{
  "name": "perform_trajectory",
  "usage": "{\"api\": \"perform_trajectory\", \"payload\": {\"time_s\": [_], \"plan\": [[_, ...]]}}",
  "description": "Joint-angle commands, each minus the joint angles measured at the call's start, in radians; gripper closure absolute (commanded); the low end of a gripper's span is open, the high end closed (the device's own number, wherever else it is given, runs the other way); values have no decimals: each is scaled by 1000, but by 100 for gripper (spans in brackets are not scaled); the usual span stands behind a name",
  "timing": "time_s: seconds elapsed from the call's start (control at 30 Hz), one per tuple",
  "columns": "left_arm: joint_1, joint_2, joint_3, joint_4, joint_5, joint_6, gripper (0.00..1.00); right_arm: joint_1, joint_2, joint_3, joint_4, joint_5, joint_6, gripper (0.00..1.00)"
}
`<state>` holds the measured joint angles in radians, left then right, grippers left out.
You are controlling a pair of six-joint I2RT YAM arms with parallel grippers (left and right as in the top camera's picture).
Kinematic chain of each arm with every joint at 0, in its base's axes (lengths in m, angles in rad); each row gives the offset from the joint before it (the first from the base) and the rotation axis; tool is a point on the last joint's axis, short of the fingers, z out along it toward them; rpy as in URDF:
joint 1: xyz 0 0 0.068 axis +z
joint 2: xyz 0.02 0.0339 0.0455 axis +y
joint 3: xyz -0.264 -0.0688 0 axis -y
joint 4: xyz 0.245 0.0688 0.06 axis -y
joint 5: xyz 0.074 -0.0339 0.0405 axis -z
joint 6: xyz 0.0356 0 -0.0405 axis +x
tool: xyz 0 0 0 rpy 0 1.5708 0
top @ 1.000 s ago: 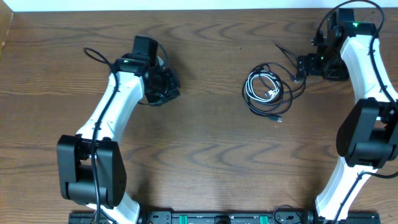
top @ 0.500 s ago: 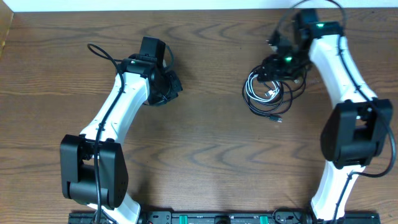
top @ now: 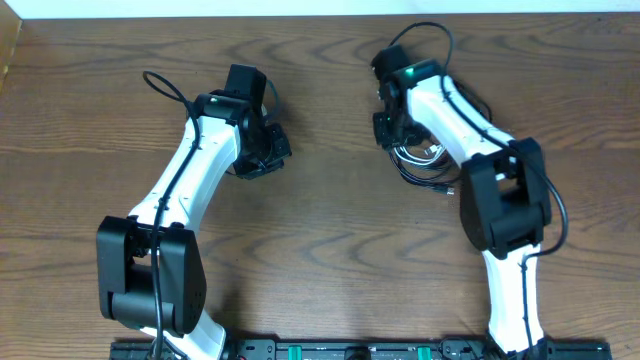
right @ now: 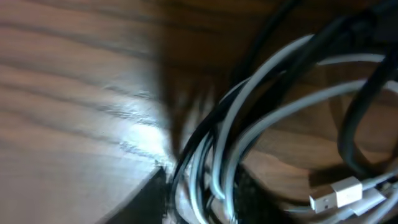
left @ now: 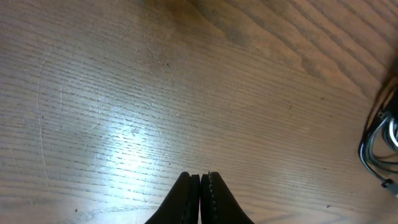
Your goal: Untangle cables
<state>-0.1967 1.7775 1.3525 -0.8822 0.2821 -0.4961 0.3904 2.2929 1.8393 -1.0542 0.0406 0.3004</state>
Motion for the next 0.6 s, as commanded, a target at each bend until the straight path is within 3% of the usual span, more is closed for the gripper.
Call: {"api": "perform_trajectory", "payload": {"time_s": [0.0,0.17,0.3,0.47,0.57], "plan": [[0,-19,3,-8,-6,17,92,13,14,10,-4,42,69,99],[1,-19,3,-2,-7,17,92,16,-63,48,4,-102,-80,99],[1,-19,3,-2,-7,18,91,21,-200,74,-1,-387,-240,99],[1,-19,3,-8,-6,34,91,69,-257,74,-68,-410,-317,99],[2,-19,3,-37,-6,58,84,101,-243,61,-90,-406,-353,99]]}}
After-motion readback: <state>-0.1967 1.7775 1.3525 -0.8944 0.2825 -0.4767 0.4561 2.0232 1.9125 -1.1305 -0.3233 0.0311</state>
